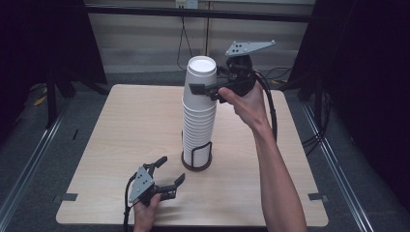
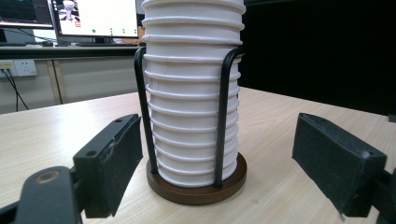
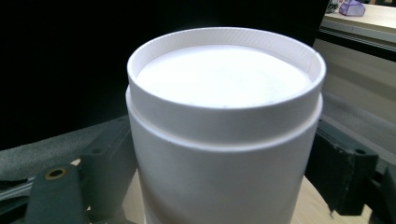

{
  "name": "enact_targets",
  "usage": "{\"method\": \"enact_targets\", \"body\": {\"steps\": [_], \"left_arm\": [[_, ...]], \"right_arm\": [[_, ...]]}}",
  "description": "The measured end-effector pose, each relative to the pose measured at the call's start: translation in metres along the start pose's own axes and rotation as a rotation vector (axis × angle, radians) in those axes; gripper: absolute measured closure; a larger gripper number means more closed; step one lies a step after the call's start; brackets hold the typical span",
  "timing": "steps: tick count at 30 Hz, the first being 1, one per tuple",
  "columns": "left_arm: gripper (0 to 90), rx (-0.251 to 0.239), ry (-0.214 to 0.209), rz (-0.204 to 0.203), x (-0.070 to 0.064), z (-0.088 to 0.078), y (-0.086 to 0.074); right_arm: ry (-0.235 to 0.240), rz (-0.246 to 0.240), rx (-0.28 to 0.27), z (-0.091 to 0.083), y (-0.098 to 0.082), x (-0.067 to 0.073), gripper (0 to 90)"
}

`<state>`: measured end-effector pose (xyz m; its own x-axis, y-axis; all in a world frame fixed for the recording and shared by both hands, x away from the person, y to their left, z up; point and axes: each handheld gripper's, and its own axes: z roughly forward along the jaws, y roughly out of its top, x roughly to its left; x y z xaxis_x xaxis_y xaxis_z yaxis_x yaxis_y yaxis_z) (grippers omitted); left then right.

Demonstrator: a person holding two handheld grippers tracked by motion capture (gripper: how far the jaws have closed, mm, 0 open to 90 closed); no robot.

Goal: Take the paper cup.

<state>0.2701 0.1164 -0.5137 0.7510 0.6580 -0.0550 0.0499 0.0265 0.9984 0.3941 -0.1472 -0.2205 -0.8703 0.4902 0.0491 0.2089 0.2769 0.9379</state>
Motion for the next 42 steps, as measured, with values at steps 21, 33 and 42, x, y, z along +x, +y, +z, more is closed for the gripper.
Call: {"method": "enact_targets", "body": {"steps": [21,33,42], "left_arm": [[15.8,0.002,-0.001,0.005,0.000,0.000,0.000],[15.8,0.004,-0.004,0.002,0.000,0.000,0.000],[15.8,0.001,-0.001,0.001,0.000,0.000,0.000]], "right_arm": [[-0.025,-0.011,-0.115,-0.012,0.009,0.005,19.6],[-0.021,-0.005,-0.190,-0.020,0.014,0.005,19.9],[-0.008,0.005,-0.247,-0.025,0.017,0.005,20.1]]}}
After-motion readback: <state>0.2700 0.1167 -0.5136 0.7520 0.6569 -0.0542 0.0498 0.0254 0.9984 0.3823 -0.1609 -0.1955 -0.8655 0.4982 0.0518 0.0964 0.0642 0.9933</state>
